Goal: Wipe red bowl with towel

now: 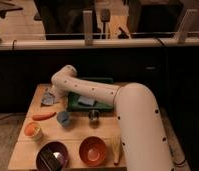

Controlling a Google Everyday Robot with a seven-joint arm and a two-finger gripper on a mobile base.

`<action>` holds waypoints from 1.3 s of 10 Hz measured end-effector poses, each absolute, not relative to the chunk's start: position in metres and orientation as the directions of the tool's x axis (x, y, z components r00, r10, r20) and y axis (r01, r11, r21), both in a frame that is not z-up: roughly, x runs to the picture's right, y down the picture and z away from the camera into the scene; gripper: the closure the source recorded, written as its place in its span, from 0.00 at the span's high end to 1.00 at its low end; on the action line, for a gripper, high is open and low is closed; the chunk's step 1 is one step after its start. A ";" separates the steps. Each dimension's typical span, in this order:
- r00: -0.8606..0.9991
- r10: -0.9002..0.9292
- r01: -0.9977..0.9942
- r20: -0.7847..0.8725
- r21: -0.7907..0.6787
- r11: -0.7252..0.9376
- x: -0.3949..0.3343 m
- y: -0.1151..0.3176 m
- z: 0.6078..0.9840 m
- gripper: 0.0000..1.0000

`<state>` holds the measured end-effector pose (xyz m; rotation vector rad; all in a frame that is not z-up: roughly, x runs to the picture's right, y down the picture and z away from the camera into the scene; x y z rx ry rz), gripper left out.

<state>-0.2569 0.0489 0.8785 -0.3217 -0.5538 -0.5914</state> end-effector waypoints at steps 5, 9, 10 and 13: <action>0.631 -0.358 0.515 0.688 -0.026 0.857 -0.272 -0.004 0.848 0.80; 0.650 -0.225 0.447 0.725 -0.126 0.886 -0.286 -0.001 0.869 0.80; 0.683 -0.183 0.420 0.707 -0.175 0.891 -0.295 0.011 0.884 0.80; 0.845 -0.123 0.318 0.520 -0.305 0.898 -0.323 0.035 0.918 0.80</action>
